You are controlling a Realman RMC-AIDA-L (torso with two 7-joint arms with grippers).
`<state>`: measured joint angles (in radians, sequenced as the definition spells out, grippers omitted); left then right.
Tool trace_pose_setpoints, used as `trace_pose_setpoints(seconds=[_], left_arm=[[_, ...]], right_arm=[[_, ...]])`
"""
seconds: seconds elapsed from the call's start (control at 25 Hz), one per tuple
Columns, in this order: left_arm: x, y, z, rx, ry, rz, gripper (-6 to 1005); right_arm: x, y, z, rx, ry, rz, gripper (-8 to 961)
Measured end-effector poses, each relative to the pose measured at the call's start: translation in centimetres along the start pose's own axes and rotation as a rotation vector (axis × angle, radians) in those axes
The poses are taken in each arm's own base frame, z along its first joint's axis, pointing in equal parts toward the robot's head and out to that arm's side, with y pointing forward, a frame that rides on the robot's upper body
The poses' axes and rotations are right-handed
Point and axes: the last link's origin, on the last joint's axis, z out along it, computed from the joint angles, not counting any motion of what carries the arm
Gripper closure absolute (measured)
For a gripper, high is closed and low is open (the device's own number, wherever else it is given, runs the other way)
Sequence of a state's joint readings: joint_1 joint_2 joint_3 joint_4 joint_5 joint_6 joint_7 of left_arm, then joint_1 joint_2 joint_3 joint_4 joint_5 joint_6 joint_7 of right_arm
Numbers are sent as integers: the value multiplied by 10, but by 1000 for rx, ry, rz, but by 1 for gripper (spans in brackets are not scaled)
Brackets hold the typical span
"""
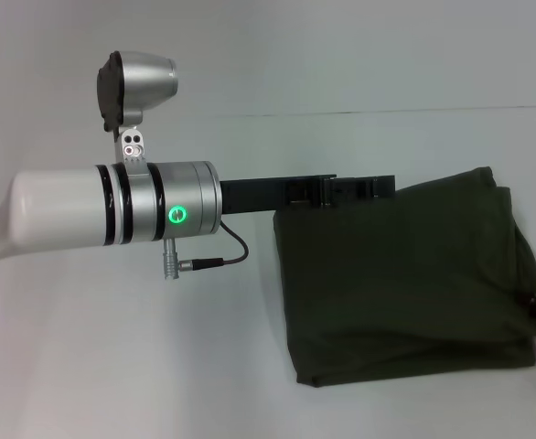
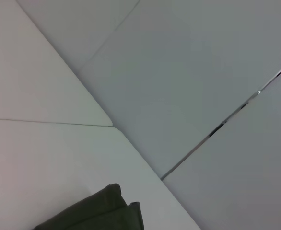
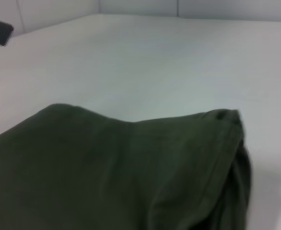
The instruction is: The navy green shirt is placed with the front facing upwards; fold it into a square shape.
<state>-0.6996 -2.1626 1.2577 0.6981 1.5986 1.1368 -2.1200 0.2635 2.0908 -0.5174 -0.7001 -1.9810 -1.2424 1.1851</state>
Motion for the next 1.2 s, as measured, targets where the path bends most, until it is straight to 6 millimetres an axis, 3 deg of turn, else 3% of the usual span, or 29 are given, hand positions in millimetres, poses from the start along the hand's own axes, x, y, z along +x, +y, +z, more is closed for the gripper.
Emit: trace_pose_setpoints(seconds=[0.32, 0.52, 0.68, 0.92, 1.2], left_arm=[[-2, 1, -1, -10, -4, -6, 266], [-2, 1, -1, -10, -8, 4, 267], [-3, 1, -7, -23, -32, 94, 267], [-11, -1, -51, -131, -61, 287, 268], [-30, 6, -101, -275, -99, 386, 269]], right_arm=[[-22, -14, -1, 48, -109, 79, 248], [-42, -16, 16, 28, -134, 118, 253], [-47, -15, 31, 23, -116, 160, 256], [-44, -13, 43, 26, -63, 170, 262], [-44, -11, 49, 26, -54, 191, 268]])
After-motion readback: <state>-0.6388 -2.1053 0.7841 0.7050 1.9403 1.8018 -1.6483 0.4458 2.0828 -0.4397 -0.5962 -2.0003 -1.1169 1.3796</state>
